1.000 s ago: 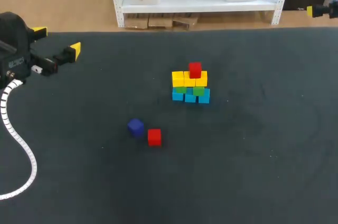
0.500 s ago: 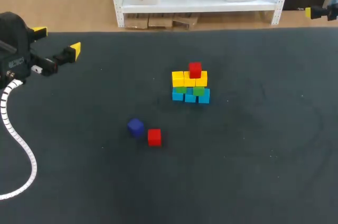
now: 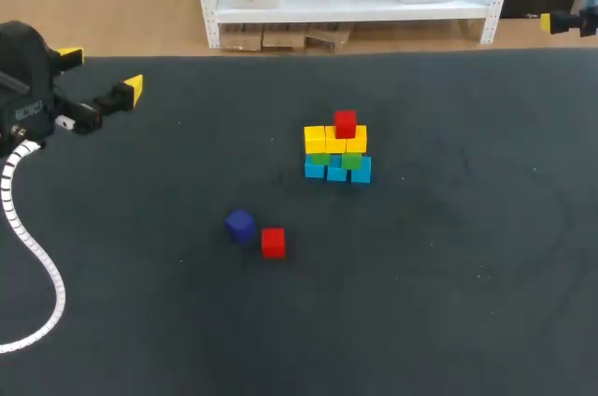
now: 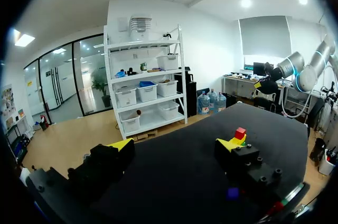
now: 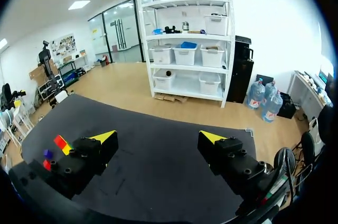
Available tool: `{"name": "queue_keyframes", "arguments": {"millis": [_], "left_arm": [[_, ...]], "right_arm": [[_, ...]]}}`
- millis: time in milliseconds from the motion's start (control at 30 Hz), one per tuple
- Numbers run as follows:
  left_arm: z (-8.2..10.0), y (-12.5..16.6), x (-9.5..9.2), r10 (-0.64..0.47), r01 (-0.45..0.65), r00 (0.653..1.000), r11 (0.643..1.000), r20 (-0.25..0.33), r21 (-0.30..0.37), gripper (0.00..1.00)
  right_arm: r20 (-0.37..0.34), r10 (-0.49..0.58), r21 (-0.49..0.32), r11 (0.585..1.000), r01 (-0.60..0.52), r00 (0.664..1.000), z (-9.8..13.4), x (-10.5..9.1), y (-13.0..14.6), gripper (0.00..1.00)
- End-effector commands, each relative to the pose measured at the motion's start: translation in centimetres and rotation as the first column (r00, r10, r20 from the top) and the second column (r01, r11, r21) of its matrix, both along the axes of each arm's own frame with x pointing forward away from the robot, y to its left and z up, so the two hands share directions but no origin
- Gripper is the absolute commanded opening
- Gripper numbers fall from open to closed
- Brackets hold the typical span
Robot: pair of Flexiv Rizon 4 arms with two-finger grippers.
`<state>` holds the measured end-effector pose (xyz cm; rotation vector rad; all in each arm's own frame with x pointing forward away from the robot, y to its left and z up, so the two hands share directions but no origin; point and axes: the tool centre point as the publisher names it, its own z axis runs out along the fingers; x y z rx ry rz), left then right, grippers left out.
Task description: Place the blue cubes, place green cubes on the blue cubes, place the yellow cubes on the green cubes, then place the red cubes on the yellow cubes, and place purple cube on the red cubes.
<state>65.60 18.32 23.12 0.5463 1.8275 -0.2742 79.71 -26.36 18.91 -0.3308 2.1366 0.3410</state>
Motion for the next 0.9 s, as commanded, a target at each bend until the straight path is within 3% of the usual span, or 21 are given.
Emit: {"name": "queue_keyframes", "arguments": {"millis": [33, 100, 200, 300, 433, 500, 733, 800, 900], "left_arm": [[0.6, 0.0, -0.1, -0.058, 0.058, 0.998, 0.998, 0.007, 0.036, 1.0], [1.6, -0.7, -0.6, -0.115, 0.113, 0.993, 0.987, 0.016, 0.11, 1.0], [2.6, -2.2, -1.6, -0.229, 0.23, 0.973, 0.958, -0.025, 0.171, 1.0], [3.5, -4.0, -2.9, -0.317, 0.329, 0.944, 0.905, -0.087, 0.27, 1.0], [4.1, -6.0, -4.4, -0.444, 0.481, 0.876, 0.782, -0.189, 0.397, 1.0], [3.9, -6.9, -5.0, -0.473, 0.527, 0.848, 0.701, -0.239, 0.481, 1.0], [2.1, -10.6, -7.4, -0.531, 0.685, 0.726, 0.505, -0.437, 0.525, 1.0], [1.0, -11.7, -7.9, -0.525, 0.72, 0.693, 0.474, -0.495, 0.506, 1.0], [-1.1, -12.9, -8.6, -0.496, 0.764, 0.644, 0.454, -0.583, 0.458, 1.0]], "right_arm": [[0.0, 0.002, 0.001, 1.0, -0.002, 1.0, 0.0, 0.0, 0.0, 1.0], [0.0, 0.002, 0.001, 1.0, -0.002, 1.0, 0.0, 0.0, 0.0, 1.0], [0.0, 0.002, 0.001, 1.0, -0.002, 1.0, 0.0, 0.0, 0.0, 1.0], [0.0, 0.002, 0.001, 1.0, -0.002, 1.0, 0.0, 0.0, 0.0, 1.0], [0.0, 0.002, 0.001, 1.0, -0.002, 1.0, 0.0, 0.0, 0.0, 1.0], [0.0, 0.002, 0.001, 1.0, -0.002, 1.0, 0.0, 0.0, 0.0, 1.0], [0.0, 0.002, 0.001, 1.0, -0.002, 1.0, 0.0, 0.0, 0.0, 1.0], [0.0, 0.002, 0.001, 1.0, -0.002, 1.0, 0.0, 0.0, 0.0, 1.0], [0.0, 0.002, 0.001, 1.0, -0.002, 1.0, 0.0, 0.0, 0.0, 1.0]]}}
